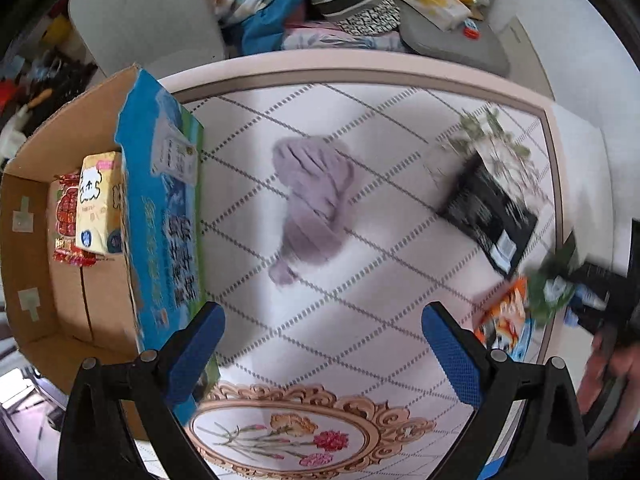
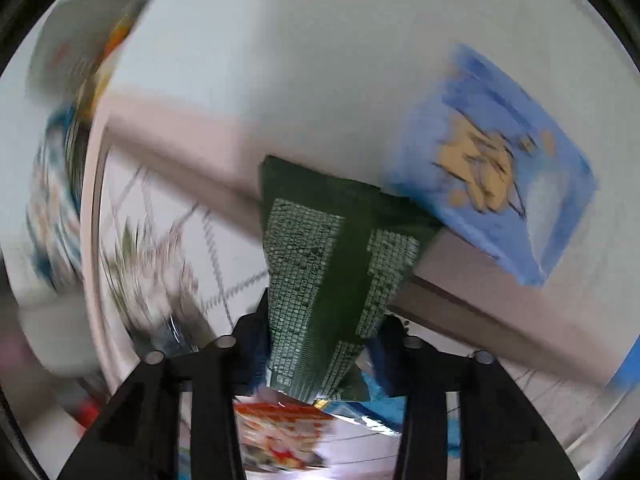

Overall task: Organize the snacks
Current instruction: 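Grasp the lilac towel with the left tool while the right tool grasps the green snack bag, then carry the towel and green bag into the box and release both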

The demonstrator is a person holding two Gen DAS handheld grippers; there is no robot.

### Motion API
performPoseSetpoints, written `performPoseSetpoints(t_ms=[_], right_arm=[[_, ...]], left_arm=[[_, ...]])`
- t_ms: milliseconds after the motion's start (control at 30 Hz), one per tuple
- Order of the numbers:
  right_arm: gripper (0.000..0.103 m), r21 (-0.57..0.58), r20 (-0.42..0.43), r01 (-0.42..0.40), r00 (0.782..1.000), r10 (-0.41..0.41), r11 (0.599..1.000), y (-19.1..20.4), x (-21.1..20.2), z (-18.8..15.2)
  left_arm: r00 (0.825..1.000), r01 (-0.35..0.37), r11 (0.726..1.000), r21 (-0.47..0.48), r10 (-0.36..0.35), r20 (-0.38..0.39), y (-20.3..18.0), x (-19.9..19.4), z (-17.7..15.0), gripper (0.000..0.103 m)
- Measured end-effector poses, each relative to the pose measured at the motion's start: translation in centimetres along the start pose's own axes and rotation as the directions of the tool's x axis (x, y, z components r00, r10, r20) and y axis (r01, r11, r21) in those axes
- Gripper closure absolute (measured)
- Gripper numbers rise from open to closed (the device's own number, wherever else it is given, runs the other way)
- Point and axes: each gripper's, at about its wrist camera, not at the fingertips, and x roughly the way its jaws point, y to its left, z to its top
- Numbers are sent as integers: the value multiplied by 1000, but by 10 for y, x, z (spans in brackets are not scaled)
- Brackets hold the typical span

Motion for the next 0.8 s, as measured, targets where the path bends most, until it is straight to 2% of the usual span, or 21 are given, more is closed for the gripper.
performPoseSetpoints(t_ms=[67, 133, 167, 233, 267, 300, 333, 367, 400, 433, 467, 633, 667, 800], right_arm=[[64, -221, 3, 68, 998, -69, 973, 28, 5, -18], [64, -378, 37, 165, 986, -163, 911, 46, 11, -33], [64, -461, 58, 223, 973, -221, 859, 56, 16, -42], [64, -529, 63, 252, 964, -259, 810, 65, 22, -50], [63, -546, 54, 255, 961, -270, 798, 69, 25, -52], [61, -551, 47, 249, 962, -268, 797, 70, 26, -53], [53, -552, 44, 239, 965, -258, 799, 72, 26, -54], [45, -545, 47, 224, 970, -238, 808, 73, 24, -54], [43, -535, 48, 215, 973, -225, 817, 73, 23, -54], [43, -514, 44, 207, 976, -215, 833, 72, 22, -54], [43, -500, 40, 199, 978, -207, 843, 71, 21, -53], [45, -442, 31, 188, 980, -195, 877, 57, 26, -46], [64, -427, 32, 173, 984, -176, 888, 48, 27, -42], [70, -416, 56, 162, 987, -153, 895, 45, 17, -39]], left_arm=[[1000, 9, 1000, -3, -9, -9, 5, 5, 12, 2], [1000, 1, 1000, 10, -1, -28, 5, 15, 24, 2], [999, -12, 1000, 23, 12, -40, 4, 22, 30, 2], [998, -21, 999, 49, 25, -66, -1, 37, 39, 2], [996, -30, 998, 64, 35, -80, -4, 46, 43, 2], [995, -36, 996, 79, 43, -95, -7, 54, 46, 3], [992, -45, 994, 97, 56, -111, -9, 63, 49, 11], [990, -51, 993, 106, 64, -126, -11, 70, 50, 25], [988, -51, 992, 114, 67, -141, -12, 76, 51, 34], [985, -50, 991, 123, 69, -156, -13, 83, 50, 53], [983, -55, 990, 129, 76, -168, -15, 88, 49, 63], [989, -40, 994, 104, 55, -138, -12, 87, 39, 65], [990, -28, 995, 98, 41, -134, -12, 84, 35, 65], [996, 0, 995, 97, 9, -89, -14, 65, 18, 66]])
